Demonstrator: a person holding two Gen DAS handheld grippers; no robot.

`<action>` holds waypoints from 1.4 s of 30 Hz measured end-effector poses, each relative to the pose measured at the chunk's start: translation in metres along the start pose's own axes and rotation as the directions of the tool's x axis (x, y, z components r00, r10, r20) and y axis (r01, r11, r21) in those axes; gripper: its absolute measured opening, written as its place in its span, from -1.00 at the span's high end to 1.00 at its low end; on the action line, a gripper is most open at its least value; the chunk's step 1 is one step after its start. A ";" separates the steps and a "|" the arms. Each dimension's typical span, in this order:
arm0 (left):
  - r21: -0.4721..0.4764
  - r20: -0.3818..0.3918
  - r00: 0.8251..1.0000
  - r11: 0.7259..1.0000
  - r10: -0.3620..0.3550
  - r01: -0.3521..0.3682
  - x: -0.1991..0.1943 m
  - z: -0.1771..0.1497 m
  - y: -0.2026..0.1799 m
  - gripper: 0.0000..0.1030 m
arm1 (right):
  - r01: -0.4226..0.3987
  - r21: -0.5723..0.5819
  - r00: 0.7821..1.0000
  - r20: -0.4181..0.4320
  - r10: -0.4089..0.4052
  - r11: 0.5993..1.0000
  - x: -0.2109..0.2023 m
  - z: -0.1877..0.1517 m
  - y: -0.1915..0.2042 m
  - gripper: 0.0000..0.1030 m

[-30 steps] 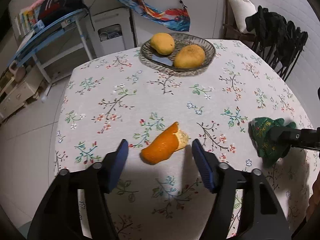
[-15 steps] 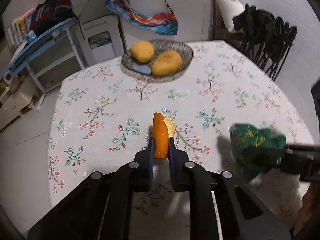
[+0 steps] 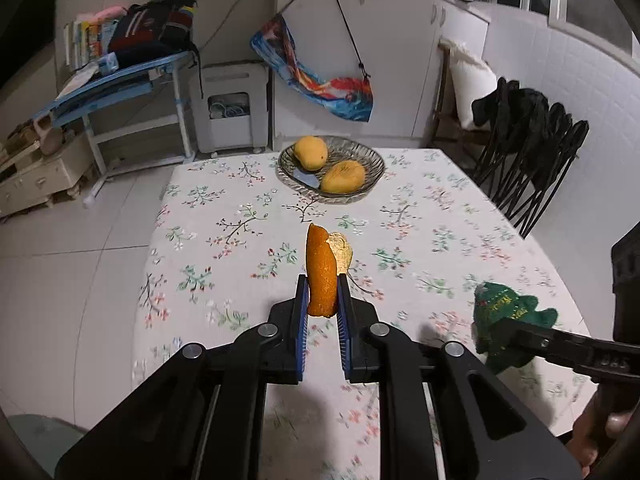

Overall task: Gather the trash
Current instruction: 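Carry the green item into the basin and open the right tool while the left tool holds the peel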

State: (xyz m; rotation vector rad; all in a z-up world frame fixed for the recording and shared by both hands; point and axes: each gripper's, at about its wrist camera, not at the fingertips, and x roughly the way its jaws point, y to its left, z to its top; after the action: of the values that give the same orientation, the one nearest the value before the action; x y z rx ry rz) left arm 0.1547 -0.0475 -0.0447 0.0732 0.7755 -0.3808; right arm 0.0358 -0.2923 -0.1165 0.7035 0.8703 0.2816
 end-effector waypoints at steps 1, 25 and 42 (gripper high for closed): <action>0.000 0.005 1.000 1.000 -0.001 0.001 -0.005 -0.003 -0.002 0.75 | 0.000 -0.003 1.000 0.004 0.000 1.000 -0.002 -0.002 0.000 0.50; -0.060 0.052 0.998 0.998 -0.032 0.035 -0.098 -0.116 -0.037 0.74 | -0.016 -0.092 1.000 0.008 0.017 0.996 -0.031 -0.056 0.019 0.50; -0.092 0.059 0.998 0.995 -0.034 0.039 -0.147 -0.170 -0.040 0.74 | -0.020 -0.116 0.999 -0.045 0.015 0.993 -0.047 -0.119 0.027 0.50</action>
State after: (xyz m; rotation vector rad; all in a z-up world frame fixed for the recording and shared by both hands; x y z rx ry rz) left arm -0.0686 -0.0049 -0.0616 -0.0392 0.7378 -0.3795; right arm -0.0849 -0.2421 -0.1232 0.5983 0.8827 0.3619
